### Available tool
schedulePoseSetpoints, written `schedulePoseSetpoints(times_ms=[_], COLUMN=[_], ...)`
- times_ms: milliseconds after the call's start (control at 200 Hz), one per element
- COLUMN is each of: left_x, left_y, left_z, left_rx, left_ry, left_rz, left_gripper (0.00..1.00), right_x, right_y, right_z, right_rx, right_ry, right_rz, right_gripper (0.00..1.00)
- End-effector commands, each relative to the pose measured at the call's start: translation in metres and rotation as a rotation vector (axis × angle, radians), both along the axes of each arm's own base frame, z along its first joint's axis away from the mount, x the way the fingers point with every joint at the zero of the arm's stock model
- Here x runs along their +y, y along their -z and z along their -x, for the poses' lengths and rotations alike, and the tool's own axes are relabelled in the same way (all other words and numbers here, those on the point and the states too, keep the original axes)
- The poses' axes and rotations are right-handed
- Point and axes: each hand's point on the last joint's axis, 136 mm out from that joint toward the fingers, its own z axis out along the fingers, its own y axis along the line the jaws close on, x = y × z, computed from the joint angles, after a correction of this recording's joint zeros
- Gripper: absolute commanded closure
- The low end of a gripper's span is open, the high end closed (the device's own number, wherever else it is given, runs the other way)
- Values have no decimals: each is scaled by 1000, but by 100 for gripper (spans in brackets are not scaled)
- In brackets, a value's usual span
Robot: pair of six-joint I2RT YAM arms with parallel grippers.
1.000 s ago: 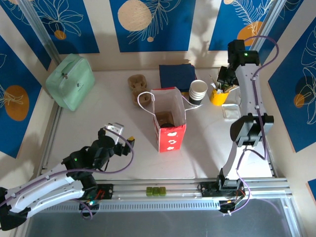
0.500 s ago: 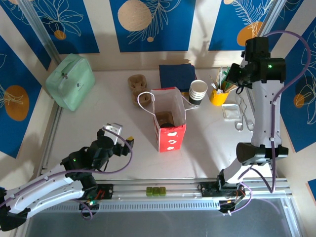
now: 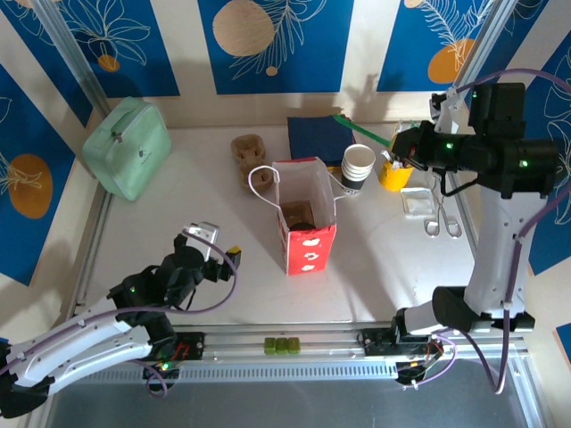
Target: Pack the takeout coffee
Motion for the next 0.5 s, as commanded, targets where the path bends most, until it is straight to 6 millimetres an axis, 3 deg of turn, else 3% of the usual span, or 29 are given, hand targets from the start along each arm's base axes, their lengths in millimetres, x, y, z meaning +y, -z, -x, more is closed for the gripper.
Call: schedulePoseSetpoints(times_ms=[0, 180, 495], left_x=[2, 1, 2], left_y=[-15, -15, -13], left_z=[0, 1, 2], left_rx=[-8, -6, 10], left_ry=[-13, -12, -19], left_rz=[47, 53, 64], left_gripper=[1, 1, 1], right_x=[27, 52, 71], right_y=[-27, -30, 0], right_z=[33, 56, 74], right_rx=[-23, 24, 152], right_ry=[-122, -238, -289], right_rz=[-138, -176, -35], right_gripper=[100, 100, 100])
